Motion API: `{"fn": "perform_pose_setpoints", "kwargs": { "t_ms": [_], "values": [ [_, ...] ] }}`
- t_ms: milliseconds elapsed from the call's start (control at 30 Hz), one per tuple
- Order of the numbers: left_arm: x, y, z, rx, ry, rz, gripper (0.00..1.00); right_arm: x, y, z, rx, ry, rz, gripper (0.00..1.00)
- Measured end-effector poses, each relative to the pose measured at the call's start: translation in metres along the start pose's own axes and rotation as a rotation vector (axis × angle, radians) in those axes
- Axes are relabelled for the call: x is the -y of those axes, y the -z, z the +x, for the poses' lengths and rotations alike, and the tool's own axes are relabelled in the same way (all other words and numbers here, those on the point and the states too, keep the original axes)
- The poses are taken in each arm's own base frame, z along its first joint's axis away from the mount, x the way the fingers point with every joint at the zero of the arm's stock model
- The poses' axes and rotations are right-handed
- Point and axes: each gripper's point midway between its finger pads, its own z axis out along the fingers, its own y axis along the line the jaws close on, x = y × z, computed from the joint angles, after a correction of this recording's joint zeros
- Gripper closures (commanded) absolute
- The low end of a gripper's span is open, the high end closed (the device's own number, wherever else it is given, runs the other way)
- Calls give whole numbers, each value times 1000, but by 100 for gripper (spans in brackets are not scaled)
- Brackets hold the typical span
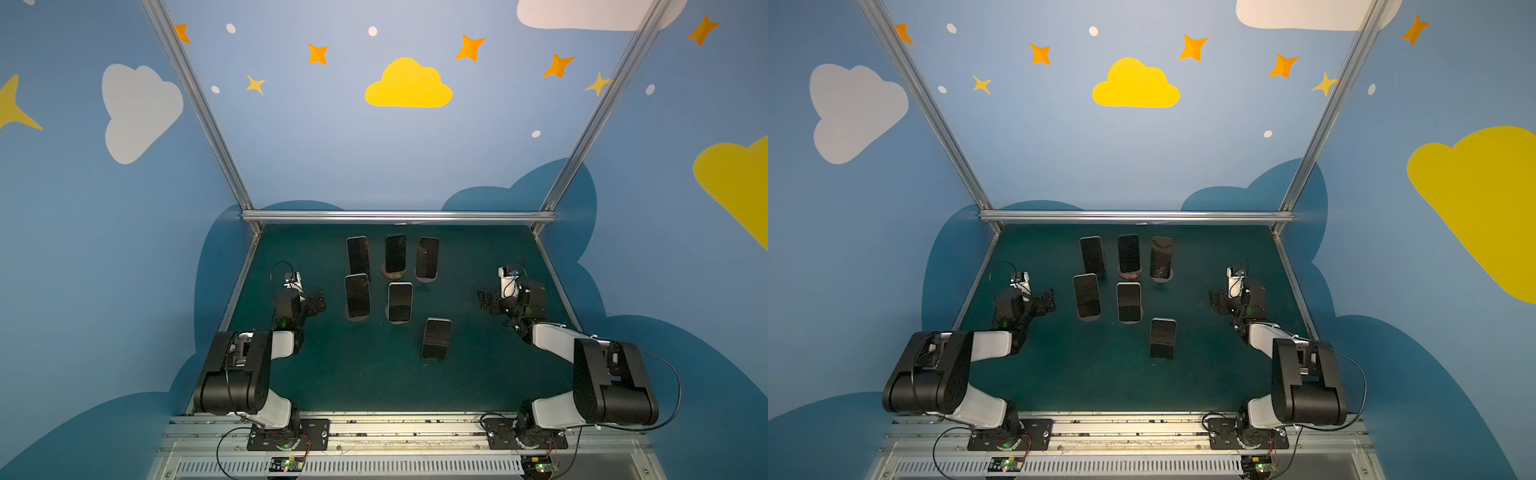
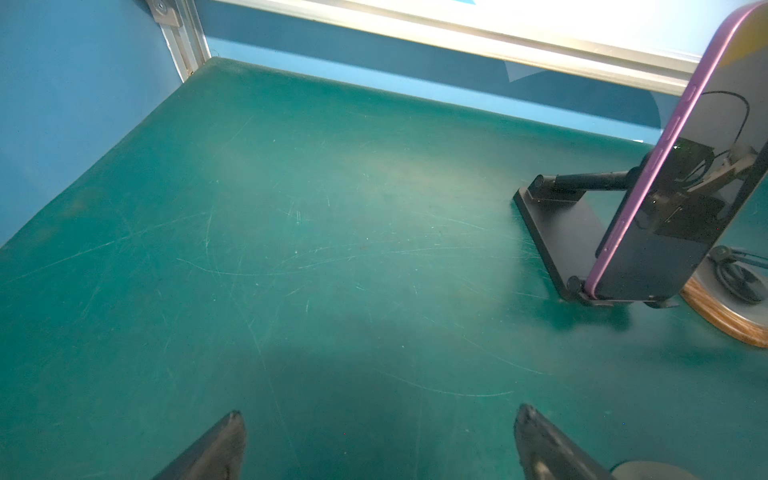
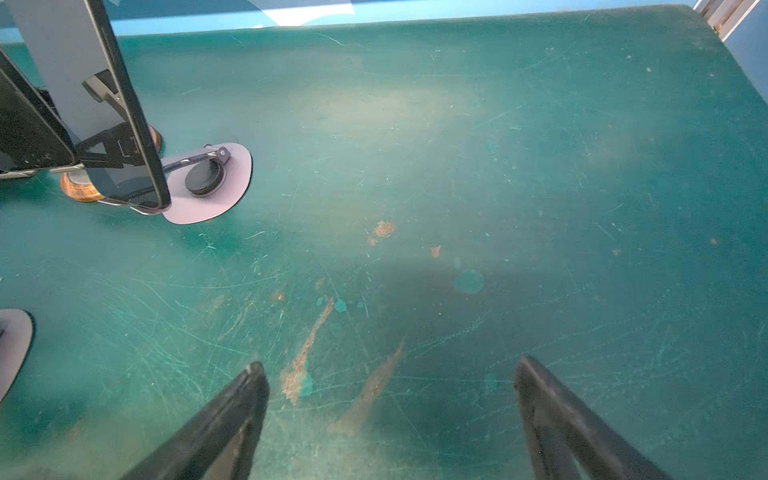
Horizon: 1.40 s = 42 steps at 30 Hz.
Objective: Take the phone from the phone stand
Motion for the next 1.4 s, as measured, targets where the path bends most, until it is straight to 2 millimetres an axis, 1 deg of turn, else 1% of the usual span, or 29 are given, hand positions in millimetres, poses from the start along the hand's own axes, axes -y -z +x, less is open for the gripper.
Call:
{"fn": "perform_pose_setpoints", "kwargs": {
  "t_ms": [667, 767, 833, 867, 900, 967, 1000, 1033, 1067, 1100, 1133, 1167, 1200, 1233, 1267, 1300, 1333, 1367, 1400],
  "values": [
    [-3, 0, 0, -2, 6, 1, 0, 1, 0, 0, 0, -3, 4, 7],
    [-3, 0, -1, 0, 13, 0, 0, 11, 0, 1, -9, -34, 62, 7],
    [-4, 4, -2, -24, 19, -5, 0, 19, 1, 3, -20, -52, 106, 7],
    [-3, 7, -8, -24, 20, -5, 0, 21, 1, 2, -28, -52, 121, 7],
    [-1, 12, -22, -10, 25, -4, 0, 24, 2, 1, -42, -56, 140, 7],
    [4, 27, -62, 59, 40, 3, 0, 29, 5, -12, -63, -87, 177, 7],
    [7, 37, -85, 106, 52, 12, 0, 31, 9, -24, -60, -101, 192, 7],
    [10, 49, -108, 156, 65, 18, 0, 32, 14, -40, -44, -108, 209, 7],
    [13, 66, -140, 220, 100, 24, 0, 31, 23, -63, -10, -117, 222, 7],
    [14, 80, -162, 261, 143, 24, 0, 29, 31, -80, 18, -121, 226, 7],
    [14, 97, -187, 299, 219, 18, 0, 25, 45, -105, 64, -144, 229, 7],
    [13, 111, -205, 319, 294, 12, 0, 23, 57, -123, 94, -172, 229, 7],
    [10, 126, -224, 338, 388, 5, 0, 20, 74, -144, 138, -232, 228, 7],
    [9, 139, -238, 356, 463, 4, 0, 16, 92, -163, 180, -301, 221, 7],
    [8, 150, -246, 361, 518, 7, 0, 15, 108, -175, 217, -369, 220, 6],
    [6, 161, -250, 366, 573, 9, 0, 16, 125, -184, 255, -452, 222, 5],
    [3, 169, -248, 368, 628, 4, 0, 17, 140, -185, 284, -543, 212, 8],
    [0, 174, -242, 365, 677, 4, 0, 18, 148, -182, 298, -587, 203, 9],
    [-5, 176, -229, 351, 732, 3, 0, 19, 156, -172, 308, -642, 185, 9]
  ]
}}
